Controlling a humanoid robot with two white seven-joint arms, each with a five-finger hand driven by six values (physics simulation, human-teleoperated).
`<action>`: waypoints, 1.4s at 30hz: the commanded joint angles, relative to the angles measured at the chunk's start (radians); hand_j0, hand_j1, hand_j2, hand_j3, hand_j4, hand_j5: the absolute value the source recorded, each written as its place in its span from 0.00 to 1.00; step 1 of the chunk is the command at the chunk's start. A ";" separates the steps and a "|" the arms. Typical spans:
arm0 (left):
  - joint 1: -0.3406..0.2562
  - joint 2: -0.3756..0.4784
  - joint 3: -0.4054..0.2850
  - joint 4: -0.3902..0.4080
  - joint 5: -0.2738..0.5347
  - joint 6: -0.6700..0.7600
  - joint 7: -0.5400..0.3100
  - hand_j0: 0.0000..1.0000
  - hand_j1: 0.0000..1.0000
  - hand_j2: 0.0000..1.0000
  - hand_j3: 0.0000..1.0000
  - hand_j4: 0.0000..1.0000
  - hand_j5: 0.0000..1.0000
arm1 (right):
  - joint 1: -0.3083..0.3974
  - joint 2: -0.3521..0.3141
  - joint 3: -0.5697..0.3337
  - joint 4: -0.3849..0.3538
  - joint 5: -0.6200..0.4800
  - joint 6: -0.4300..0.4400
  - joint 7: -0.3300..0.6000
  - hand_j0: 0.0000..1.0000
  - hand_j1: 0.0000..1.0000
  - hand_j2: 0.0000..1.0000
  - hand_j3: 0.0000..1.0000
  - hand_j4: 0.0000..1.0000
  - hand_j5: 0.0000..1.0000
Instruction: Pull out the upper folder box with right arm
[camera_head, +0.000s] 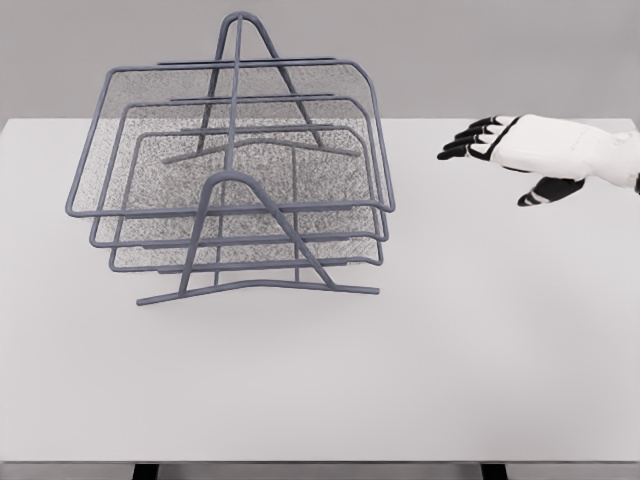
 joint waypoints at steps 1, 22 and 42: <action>0.000 0.000 0.000 0.000 0.000 0.000 0.000 1.00 1.00 1.00 1.00 1.00 1.00 | -0.002 0.021 0.010 0.039 0.012 -0.015 0.000 1.00 1.00 1.00 1.00 1.00 1.00; 0.000 0.000 0.000 0.000 0.000 0.000 0.000 1.00 1.00 1.00 1.00 1.00 1.00 | -0.140 0.218 0.188 0.100 0.067 -0.059 0.000 1.00 1.00 1.00 1.00 1.00 1.00; 0.000 0.000 0.000 0.000 0.000 0.000 0.000 1.00 1.00 1.00 1.00 1.00 1.00 | -0.026 -0.158 0.062 0.064 -0.022 -0.059 0.000 1.00 1.00 1.00 1.00 1.00 1.00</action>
